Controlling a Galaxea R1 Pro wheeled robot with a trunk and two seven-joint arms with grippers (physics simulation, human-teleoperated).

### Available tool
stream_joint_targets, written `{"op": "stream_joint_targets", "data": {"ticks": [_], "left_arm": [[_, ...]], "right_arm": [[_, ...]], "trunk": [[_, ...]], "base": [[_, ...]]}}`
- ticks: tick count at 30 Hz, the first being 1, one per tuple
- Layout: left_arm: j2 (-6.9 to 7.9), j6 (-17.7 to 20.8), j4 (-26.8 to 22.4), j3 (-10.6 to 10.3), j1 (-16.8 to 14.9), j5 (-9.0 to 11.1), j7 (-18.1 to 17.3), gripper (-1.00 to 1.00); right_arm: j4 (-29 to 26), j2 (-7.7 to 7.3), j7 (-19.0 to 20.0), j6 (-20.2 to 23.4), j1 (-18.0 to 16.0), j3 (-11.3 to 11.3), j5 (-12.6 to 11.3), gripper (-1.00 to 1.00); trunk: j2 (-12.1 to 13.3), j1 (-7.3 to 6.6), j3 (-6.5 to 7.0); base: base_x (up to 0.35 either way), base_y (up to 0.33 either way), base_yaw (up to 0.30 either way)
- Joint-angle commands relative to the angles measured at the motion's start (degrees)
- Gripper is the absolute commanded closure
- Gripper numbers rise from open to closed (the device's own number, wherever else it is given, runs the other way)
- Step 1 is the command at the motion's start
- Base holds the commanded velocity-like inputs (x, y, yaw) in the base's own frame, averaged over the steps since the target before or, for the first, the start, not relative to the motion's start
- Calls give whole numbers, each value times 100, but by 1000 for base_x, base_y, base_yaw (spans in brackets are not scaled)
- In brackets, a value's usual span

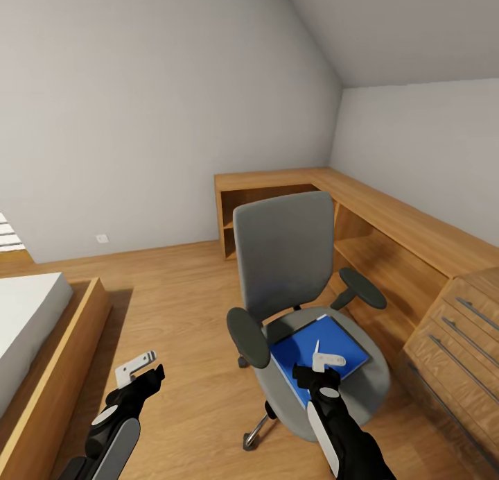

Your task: In the bedroom, organize the workspace by keeping the computer under the desk, ensuring the monitor is on the desk, placing the keyboard on the desk next to the monitor, placing the mouse on the desk next to the keyboard, moving the folder from the swivel chair onto the desk next to the mouse, stacking the notebook on top of the folder with the pen on top of the notebook, and positioning the swivel chair next to the desk.

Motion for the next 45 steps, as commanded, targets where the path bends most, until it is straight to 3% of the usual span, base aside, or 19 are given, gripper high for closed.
{"op": "stream_joint_targets", "data": {"ticks": [1,8,22,45], "left_arm": [[4,13,-10,-14,-5,34,48,-100],[-2,13,-32,-16,-3,32,48,-100],[-13,13,-45,-17,-4,35,48,-100],[-20,13,-46,-17,-4,43,48,-100]], "right_arm": [[-8,-3,-41,34,-2,18,-28,-100],[-8,5,-42,52,-4,18,-30,-100],[1,22,-50,68,-3,26,-39,-100],[5,15,-63,72,-4,27,-145,-100]], "trunk": [[-3,0,-5],[-3,0,-5],[-564,307,-257],[-564,307,-257]], "base": [[5,0,0],[2,0,0],[0,0,0],[0,0,0]]}}
